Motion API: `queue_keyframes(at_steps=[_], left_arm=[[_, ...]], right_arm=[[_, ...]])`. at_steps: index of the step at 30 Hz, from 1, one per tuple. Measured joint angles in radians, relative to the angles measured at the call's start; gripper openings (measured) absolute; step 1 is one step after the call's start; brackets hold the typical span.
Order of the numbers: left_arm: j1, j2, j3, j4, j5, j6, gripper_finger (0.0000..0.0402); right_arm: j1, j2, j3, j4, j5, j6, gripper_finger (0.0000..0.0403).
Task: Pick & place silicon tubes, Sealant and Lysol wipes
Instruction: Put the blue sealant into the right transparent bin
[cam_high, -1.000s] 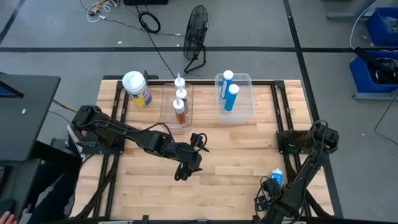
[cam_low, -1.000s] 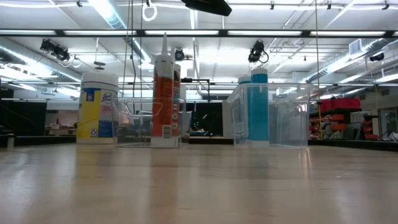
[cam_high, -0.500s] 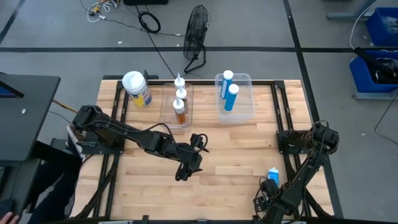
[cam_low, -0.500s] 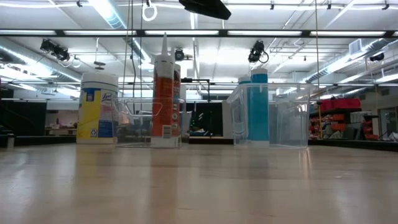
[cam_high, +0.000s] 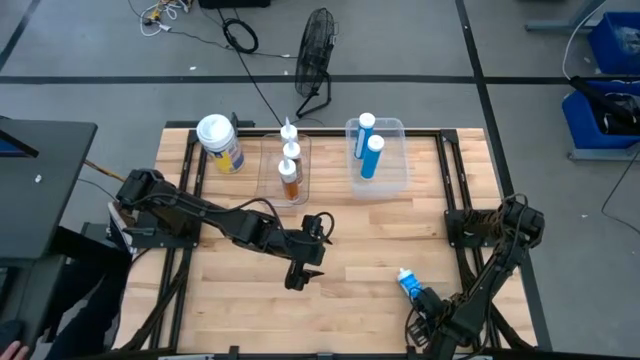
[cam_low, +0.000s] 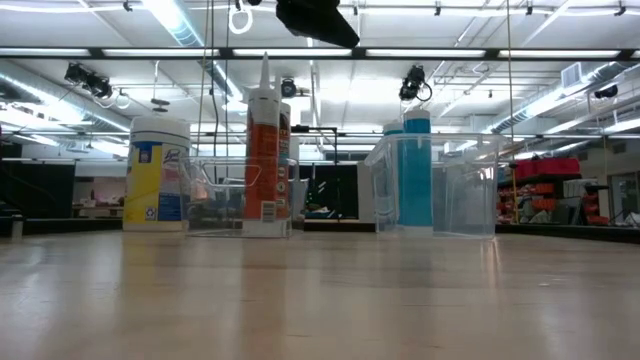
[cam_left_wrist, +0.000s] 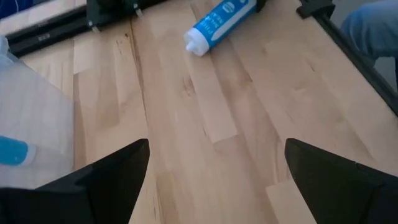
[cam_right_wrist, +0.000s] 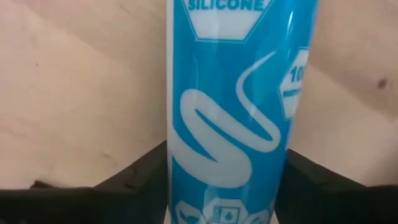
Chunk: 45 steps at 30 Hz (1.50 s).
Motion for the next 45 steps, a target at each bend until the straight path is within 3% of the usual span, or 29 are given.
queue_keyframes(at_steps=[4, 8, 12, 24, 28, 33, 45], left_arm=[[0.009, 0.0, 0.0, -0.001, -0.001, -0.003, 0.0381], [0.025, 0.0, 0.0, 0.005, -0.025, -0.042, 0.0381], [0.036, 0.0, 0.001, 0.064, -0.03, -0.126, 0.0381], [0.034, 0.0, 0.001, 0.064, 0.007, -0.126, 0.0381], [0.034, 0.0, 0.001, 0.033, 0.007, -0.149, 0.0381], [0.033, 0.0, 0.001, 0.021, 0.007, -0.155, 0.0381], [0.031, 0.0, 0.001, 0.034, 0.007, -0.197, 0.0381]], right_arm=[[-0.01, 0.0, -0.001, -0.014, 0.024, -0.073, 0.0236], [-0.033, 0.0, -0.002, -0.025, 0.057, -0.151, 0.0225], [-0.057, 0.001, -0.003, -0.037, 0.148, -0.226, 0.0211], [-0.092, 0.008, -0.008, -0.024, 0.446, -0.349, 0.0208], [-0.106, 0.006, -0.007, -0.011, 0.332, -0.411, 0.0213], [-0.105, 0.005, -0.005, 0.031, 0.336, -0.468, 0.0218], [-0.104, 0.003, -0.004, 0.037, 0.663, -0.502, 0.0208]])
